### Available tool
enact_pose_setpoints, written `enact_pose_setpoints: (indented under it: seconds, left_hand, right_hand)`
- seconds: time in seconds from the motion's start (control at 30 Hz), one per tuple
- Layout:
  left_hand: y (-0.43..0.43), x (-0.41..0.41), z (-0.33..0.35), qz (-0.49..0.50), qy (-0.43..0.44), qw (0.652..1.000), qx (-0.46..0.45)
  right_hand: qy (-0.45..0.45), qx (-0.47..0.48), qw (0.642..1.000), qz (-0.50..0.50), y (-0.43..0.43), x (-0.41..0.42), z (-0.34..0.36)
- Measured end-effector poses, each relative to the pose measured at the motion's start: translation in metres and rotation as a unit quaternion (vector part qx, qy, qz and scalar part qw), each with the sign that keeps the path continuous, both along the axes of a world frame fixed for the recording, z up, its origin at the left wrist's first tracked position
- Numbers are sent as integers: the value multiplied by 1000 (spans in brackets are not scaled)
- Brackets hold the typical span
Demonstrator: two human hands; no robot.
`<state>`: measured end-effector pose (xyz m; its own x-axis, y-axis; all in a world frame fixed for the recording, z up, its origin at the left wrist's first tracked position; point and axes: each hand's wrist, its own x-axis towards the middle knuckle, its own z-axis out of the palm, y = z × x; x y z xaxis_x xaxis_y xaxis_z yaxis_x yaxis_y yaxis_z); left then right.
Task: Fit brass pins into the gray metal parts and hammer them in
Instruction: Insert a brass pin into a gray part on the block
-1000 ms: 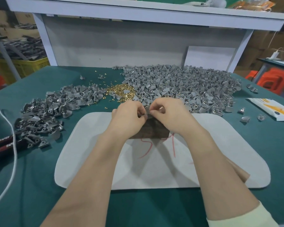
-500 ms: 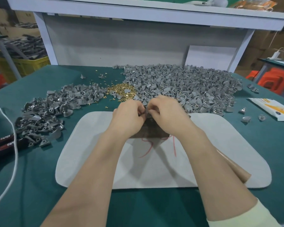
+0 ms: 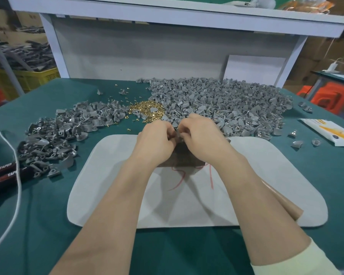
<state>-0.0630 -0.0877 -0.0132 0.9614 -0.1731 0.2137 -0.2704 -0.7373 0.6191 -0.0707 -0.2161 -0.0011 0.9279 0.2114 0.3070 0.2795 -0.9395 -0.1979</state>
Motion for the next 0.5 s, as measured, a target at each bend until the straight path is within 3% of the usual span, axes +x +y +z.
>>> enact_pose_setpoints:
  seconds: [0.27, 0.5]
  left_hand:
    - [-1, 3, 0, -6, -16, 1000, 14]
    - [0, 2, -3, -1, -19, 1000, -15]
  right_hand:
    - [-31, -89, 995, -39, 13, -2, 5]
    - [13, 37, 998, -55, 4, 0, 0]
